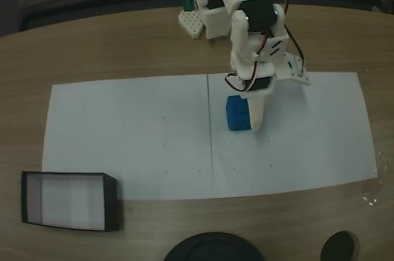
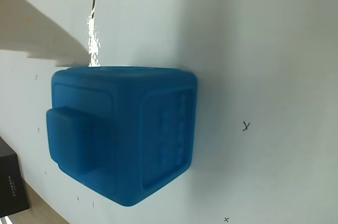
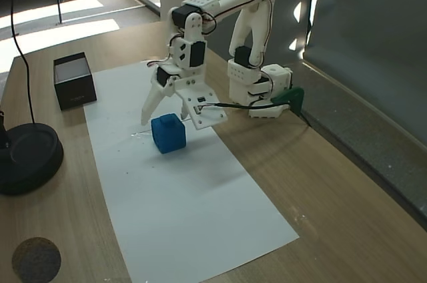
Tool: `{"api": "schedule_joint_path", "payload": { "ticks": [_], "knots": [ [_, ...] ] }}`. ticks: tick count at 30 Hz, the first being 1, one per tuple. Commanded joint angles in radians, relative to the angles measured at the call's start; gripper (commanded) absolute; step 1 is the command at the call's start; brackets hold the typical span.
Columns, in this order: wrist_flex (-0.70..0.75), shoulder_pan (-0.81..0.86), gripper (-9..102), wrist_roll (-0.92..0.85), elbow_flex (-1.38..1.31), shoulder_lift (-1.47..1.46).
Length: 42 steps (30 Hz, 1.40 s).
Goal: Grab a blue square and put it in the box.
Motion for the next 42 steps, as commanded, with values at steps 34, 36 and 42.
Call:
{"api": "schedule_joint_path", "payload": {
  "ticks": [34,36,42],
  "knots": [
    [0.127,0.264,13,-0.155,-0.816,-0.130],
    [0.114,0.357,13,-0.193,-0.988,-0.147],
    [0.003,0.675,13,-0.241,-1.296,-0.337]
  ]
}}
